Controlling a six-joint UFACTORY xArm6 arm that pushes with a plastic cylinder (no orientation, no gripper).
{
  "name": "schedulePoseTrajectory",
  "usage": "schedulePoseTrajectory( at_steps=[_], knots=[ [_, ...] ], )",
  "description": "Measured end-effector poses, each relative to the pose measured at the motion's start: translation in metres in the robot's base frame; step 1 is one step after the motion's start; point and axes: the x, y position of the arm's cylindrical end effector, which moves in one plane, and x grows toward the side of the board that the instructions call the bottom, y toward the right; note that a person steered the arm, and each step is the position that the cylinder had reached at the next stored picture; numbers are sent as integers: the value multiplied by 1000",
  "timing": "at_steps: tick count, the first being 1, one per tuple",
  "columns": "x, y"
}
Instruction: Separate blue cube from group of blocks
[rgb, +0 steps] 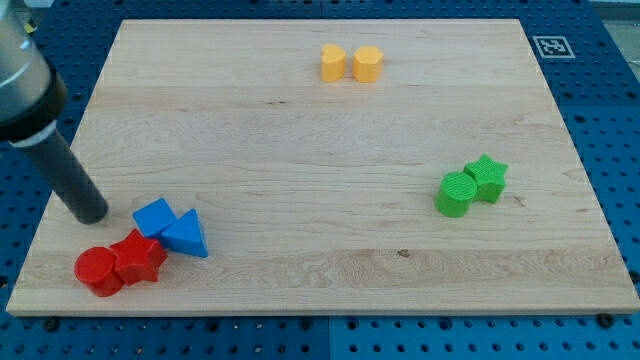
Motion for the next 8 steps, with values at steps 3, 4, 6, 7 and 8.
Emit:
schedulePoseTrajectory(
  at_steps=[3, 4, 6, 7, 8],
  knots=[
    [29, 119],
    [30, 151],
    [32, 172],
    [32, 175],
    [32, 175]
  ],
)
